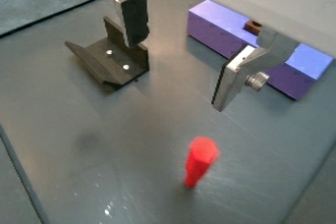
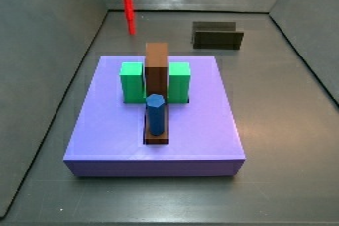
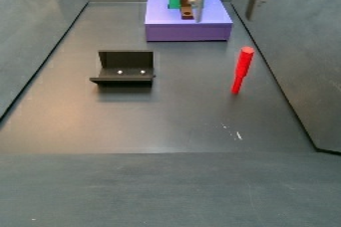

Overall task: Pick up the red object. Move up. Move to above the board. Insert the red object.
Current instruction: Pick up the red object.

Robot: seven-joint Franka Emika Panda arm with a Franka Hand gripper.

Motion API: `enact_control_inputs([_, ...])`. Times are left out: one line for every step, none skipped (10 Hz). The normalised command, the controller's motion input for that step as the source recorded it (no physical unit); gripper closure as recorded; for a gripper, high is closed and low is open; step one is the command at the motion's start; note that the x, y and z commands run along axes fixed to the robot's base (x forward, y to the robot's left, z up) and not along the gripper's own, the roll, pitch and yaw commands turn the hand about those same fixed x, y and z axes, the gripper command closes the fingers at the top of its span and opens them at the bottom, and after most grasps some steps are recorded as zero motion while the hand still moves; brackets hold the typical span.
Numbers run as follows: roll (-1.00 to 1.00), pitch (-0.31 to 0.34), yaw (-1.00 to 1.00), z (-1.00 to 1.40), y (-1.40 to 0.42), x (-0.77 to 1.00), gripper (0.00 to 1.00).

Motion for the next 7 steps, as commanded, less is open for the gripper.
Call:
enact_control_inputs([0.00,-0.034,-0.07,-0.01,0.04,-0.09,0.00])
enact_control_inputs([0.00,0.000,-0.21,-0.05,0.06,-0.06,0.00])
enact_control_inputs([0.05,0.001,-0.25,0.04,0.00,0.00,0.00])
enact_control_inputs([0.08,0.027,-0.26,0.11,0.00,0.00,0.00])
enact_control_inputs([0.00,0.000,0.00,-0.02,0.00,0.00,0.00])
enact_control_inputs([0.19,0.000,0.00,-0.31,0.00,-0.27,0.00])
enact_control_inputs([0.23,0.000,-0.09,-0.25,0.01,-0.43,0.00])
